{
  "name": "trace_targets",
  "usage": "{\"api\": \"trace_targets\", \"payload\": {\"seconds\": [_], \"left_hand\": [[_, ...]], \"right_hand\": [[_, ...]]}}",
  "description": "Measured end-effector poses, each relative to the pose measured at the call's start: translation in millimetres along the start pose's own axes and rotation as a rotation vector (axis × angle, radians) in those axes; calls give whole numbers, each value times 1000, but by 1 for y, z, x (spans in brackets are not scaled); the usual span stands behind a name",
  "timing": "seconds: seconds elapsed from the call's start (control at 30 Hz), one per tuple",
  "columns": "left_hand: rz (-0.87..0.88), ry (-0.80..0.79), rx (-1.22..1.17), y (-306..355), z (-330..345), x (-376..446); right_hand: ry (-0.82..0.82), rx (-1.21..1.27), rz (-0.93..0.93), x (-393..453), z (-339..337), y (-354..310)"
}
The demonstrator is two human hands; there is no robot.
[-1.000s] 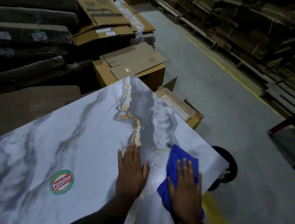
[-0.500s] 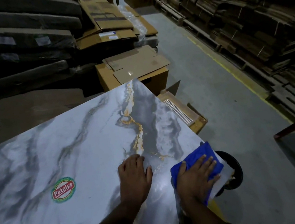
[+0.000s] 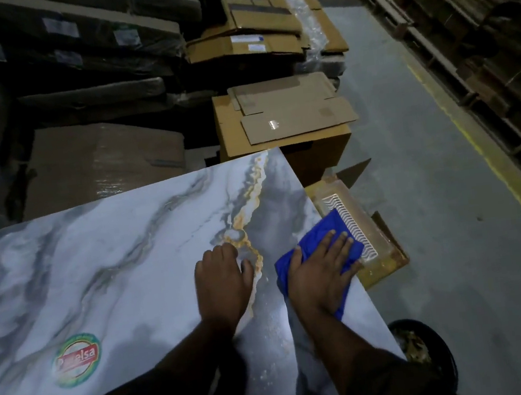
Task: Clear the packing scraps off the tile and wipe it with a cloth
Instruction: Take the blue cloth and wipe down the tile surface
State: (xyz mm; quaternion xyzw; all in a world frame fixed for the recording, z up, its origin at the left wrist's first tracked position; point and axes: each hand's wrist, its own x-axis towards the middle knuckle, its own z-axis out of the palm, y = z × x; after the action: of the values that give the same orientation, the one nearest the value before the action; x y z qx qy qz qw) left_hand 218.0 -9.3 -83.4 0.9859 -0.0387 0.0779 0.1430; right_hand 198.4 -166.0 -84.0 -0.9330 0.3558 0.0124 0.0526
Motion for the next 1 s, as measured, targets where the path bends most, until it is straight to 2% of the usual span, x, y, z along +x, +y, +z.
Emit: {"api": "trace_targets", "payload": {"seconds": [0.13,0.3,0.47,0.57,0.67,0.73,0.83,1.0], "left_hand": [[-73,-31,34,5,1,21],[24,125,-10,4,4,20],[-37,18,-4,6,-1,22],[-56,11,-46,6,-4,21],[-47,55,-74,5,-2,20],[-30,111,-80,4,2,17],[-6,176,-31,3,6,14],[-24,75,36,8,-2,8]], "right_hand": [[21,5,-176,49,-1,-46],[-8,27,-324,108,-5,-103],[-18,5,-509,162,-7,-141],[-37,-22,-755,183,-8,-150],[-92,-32,-1058,191,-11,-145],[-140,-30,-1184,188,-13,-132],[-189,-16,-1306,165,-15,-101],[-219,-9,-1372,98,-14,-21]]}}
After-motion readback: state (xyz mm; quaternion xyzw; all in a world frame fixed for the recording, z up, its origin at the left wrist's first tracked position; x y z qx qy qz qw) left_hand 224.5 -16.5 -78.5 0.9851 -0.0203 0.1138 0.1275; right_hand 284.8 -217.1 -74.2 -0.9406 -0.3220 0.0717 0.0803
